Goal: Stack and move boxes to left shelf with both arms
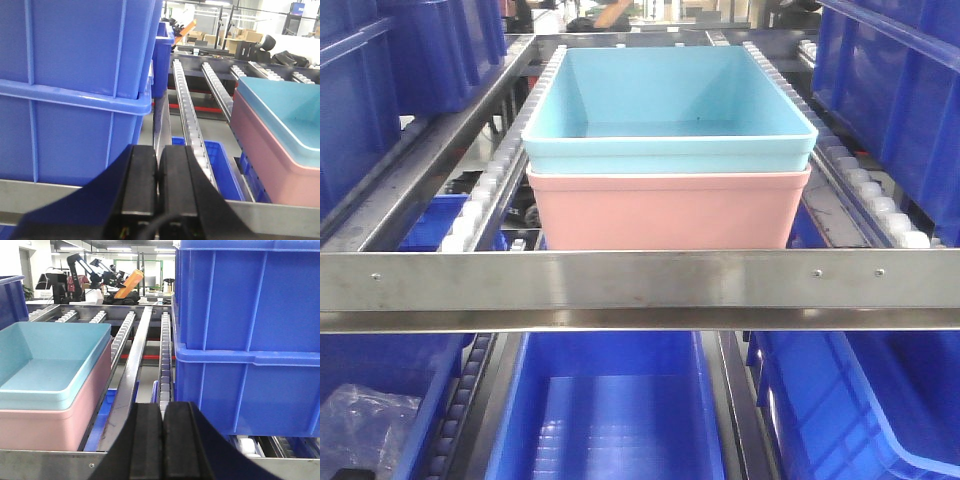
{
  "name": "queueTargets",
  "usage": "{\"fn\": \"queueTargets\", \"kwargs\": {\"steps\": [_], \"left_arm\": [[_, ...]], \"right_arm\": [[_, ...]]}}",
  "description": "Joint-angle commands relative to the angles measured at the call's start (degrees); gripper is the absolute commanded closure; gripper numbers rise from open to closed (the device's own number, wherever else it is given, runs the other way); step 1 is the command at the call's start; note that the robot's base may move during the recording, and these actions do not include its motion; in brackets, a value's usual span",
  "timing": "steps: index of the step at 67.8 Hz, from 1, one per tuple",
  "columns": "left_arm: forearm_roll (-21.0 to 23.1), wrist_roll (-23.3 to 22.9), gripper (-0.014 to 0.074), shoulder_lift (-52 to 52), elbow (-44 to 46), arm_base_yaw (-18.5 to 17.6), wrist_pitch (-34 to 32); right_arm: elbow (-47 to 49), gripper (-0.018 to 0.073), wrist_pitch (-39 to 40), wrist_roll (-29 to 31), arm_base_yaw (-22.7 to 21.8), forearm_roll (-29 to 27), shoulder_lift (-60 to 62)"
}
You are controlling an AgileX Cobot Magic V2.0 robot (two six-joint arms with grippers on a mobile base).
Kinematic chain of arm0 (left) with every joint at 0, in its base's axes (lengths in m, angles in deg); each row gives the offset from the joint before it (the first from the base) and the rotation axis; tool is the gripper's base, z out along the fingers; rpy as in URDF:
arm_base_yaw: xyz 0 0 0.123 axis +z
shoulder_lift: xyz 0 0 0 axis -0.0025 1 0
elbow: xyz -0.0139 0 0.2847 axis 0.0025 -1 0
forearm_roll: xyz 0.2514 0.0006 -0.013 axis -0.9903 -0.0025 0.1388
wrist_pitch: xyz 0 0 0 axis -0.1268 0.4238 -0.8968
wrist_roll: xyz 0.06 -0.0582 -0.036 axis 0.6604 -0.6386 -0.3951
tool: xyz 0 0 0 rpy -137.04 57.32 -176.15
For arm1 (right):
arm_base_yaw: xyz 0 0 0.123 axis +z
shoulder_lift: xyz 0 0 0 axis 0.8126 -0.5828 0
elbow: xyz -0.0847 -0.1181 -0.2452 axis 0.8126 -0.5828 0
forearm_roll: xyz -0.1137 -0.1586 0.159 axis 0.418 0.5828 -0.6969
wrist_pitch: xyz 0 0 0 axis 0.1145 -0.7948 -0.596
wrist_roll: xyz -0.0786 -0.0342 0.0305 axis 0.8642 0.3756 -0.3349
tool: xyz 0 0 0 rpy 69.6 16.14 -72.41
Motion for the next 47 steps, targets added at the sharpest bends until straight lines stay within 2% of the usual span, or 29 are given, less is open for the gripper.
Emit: {"fn": "queueTargets", "kwargs": {"steps": [1, 10, 47], "left_arm": [[-0.3, -0.4, 0.0601, -0.9, -1.5, 0.0, -3.2], [-2.0, -0.4, 0.0601, -0.9, -1.5, 0.0, 0.9], [-2.8, -0.4, 0.0601, -0.9, -1.5, 0.0, 0.8]], "right_arm": [[0.1, 0.0505, 5.2, 0.7, -0.3, -0.1, 0.2], [0.1, 0.0505, 5.2, 0.7, -0.3, -0.1, 0.2], [0.1, 0.0505, 5.2, 0.7, -0.3, -0.1, 0.2]]}}
